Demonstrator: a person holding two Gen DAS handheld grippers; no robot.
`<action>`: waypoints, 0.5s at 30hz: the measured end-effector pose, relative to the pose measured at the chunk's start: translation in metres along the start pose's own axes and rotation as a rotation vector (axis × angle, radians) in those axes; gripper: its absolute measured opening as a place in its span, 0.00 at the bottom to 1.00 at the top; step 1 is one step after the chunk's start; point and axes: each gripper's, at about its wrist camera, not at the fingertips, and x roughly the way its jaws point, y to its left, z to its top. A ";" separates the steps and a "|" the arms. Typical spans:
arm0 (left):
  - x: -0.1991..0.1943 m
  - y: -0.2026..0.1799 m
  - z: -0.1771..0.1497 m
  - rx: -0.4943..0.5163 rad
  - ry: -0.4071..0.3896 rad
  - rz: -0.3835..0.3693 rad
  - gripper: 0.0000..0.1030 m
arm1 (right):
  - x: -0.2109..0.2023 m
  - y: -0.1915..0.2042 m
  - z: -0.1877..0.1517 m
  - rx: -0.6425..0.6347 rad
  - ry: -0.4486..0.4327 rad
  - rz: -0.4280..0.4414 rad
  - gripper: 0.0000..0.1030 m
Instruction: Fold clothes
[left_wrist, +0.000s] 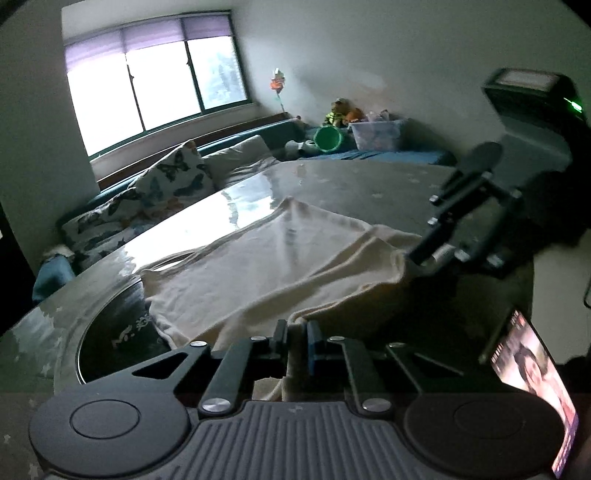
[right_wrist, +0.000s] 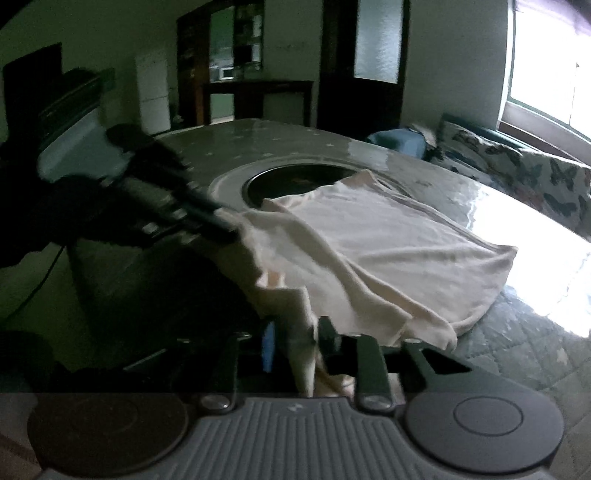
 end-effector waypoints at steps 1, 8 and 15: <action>0.002 0.002 0.001 -0.005 0.001 0.001 0.10 | -0.001 0.002 -0.001 -0.015 0.003 0.000 0.38; 0.006 0.010 0.006 -0.031 -0.002 -0.017 0.11 | 0.009 0.017 -0.008 -0.142 0.003 -0.079 0.39; -0.012 -0.001 -0.006 0.031 -0.010 -0.013 0.27 | 0.021 0.010 -0.004 -0.103 0.004 -0.073 0.16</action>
